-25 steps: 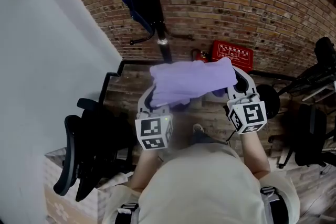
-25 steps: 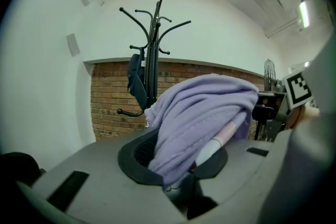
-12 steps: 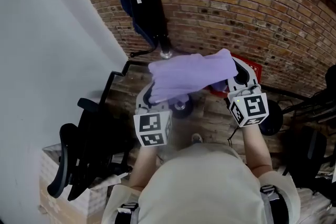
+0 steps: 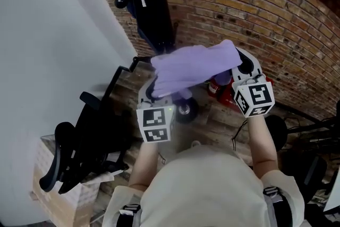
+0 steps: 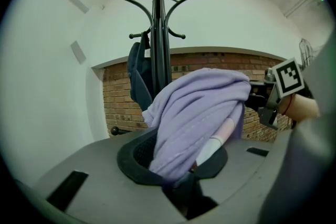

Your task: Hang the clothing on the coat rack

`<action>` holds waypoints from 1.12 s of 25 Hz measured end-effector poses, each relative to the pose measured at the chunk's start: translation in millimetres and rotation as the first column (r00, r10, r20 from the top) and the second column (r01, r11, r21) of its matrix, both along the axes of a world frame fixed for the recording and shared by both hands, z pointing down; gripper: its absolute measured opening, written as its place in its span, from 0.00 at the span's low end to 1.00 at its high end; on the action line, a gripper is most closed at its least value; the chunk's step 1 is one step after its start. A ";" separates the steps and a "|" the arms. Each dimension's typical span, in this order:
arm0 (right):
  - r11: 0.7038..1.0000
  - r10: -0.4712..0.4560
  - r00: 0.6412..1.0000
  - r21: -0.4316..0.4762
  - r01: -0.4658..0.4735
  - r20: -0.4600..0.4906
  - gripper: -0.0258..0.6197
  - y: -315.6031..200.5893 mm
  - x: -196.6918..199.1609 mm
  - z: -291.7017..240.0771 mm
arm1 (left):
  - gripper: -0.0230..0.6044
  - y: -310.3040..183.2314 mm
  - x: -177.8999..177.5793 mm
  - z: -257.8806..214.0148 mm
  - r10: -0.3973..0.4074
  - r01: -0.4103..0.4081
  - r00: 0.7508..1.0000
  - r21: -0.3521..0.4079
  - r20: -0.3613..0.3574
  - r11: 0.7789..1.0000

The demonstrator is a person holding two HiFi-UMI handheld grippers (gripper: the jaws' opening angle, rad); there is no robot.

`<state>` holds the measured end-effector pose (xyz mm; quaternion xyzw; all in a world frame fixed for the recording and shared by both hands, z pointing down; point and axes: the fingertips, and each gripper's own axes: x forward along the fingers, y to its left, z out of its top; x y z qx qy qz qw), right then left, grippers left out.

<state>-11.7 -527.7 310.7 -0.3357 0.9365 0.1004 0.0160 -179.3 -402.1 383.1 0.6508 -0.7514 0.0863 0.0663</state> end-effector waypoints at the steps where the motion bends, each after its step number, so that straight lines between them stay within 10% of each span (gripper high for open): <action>1: 1.000 -0.009 1.000 0.003 0.009 -0.004 0.08 -6.7 -3.9 0.2 | 0.17 -3.7 -1.8 -0.6 -0.010 0.010 1.000 0.000 0.003 1.000; 28: 0.978 -0.133 0.983 -0.176 0.110 -0.126 0.08 -104.1 -88.9 108.6 | 0.17 -46.6 -28.5 80.9 -0.137 0.129 0.990 -0.163 -0.038 0.978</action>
